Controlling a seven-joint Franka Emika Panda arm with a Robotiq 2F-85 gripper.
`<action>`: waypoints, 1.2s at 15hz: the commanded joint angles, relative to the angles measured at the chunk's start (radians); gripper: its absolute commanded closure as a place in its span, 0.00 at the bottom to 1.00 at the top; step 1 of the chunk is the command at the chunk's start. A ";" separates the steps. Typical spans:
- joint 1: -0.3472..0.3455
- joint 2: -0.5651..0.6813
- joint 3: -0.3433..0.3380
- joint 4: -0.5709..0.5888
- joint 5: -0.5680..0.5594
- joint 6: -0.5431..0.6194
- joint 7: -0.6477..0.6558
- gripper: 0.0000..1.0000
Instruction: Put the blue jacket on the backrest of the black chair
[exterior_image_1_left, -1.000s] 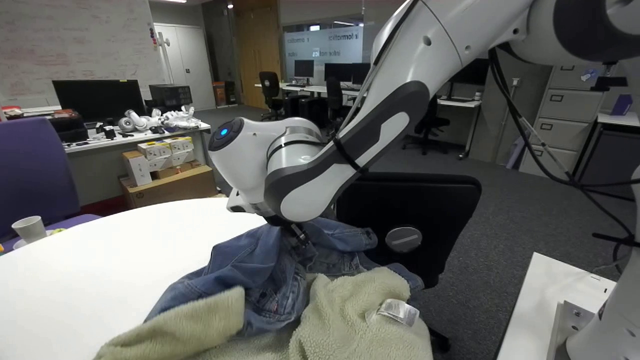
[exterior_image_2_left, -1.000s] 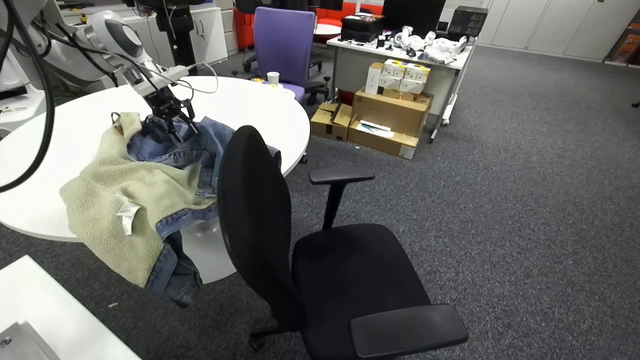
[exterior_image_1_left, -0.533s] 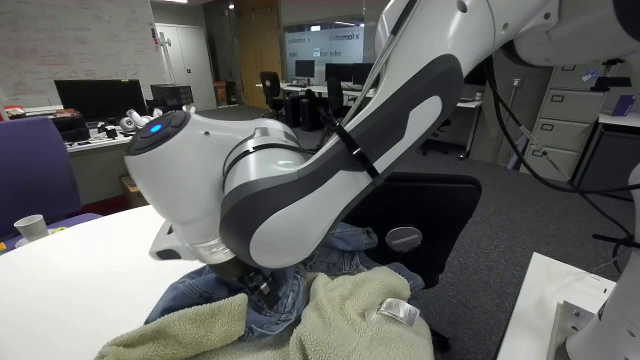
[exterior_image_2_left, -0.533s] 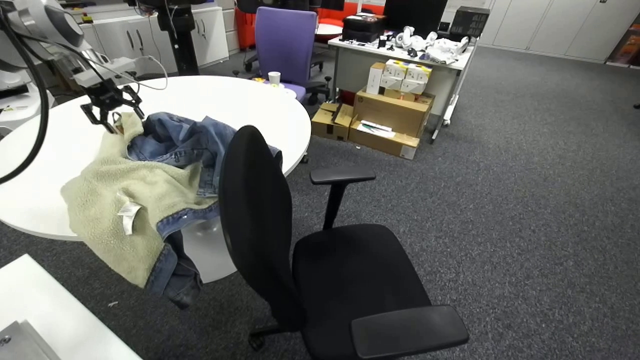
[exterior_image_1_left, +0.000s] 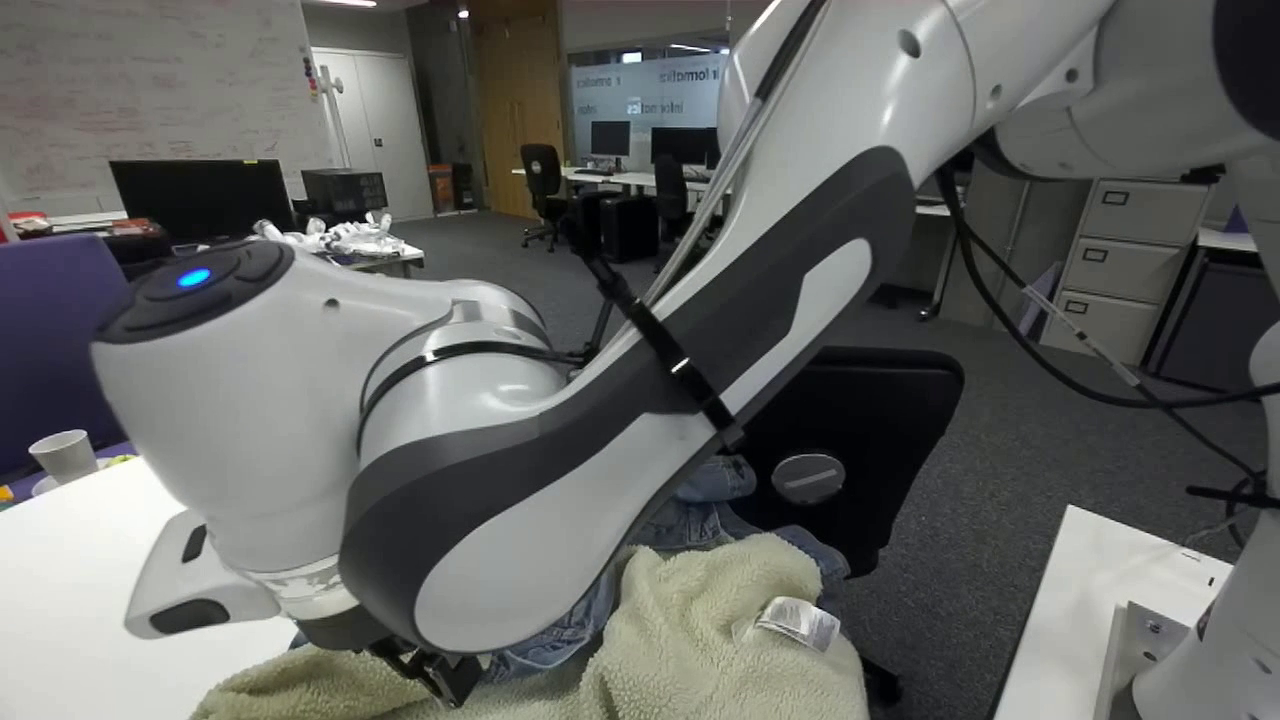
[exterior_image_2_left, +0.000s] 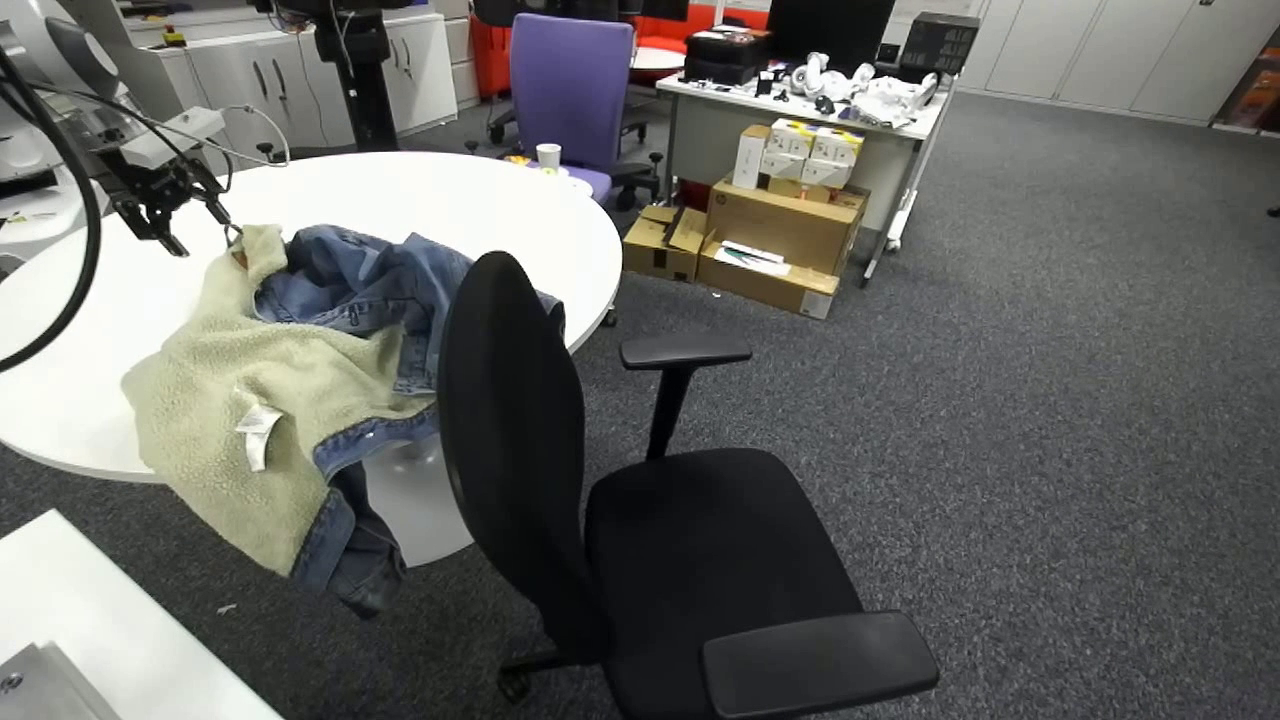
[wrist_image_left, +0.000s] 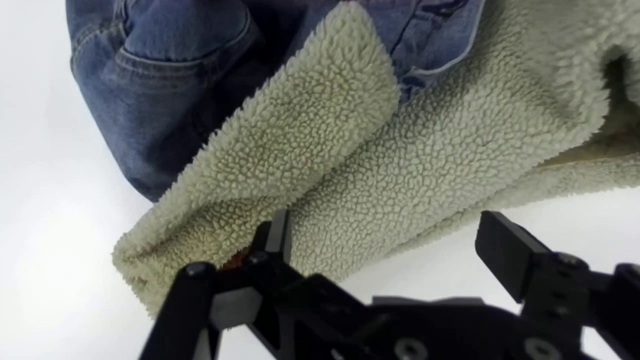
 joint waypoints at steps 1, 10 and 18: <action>0.012 0.016 -0.017 0.018 0.012 0.006 -0.021 0.00; 0.009 0.078 -0.031 0.078 -0.025 0.081 -0.101 0.00; 0.074 0.274 -0.139 0.288 -0.201 0.277 -0.143 0.00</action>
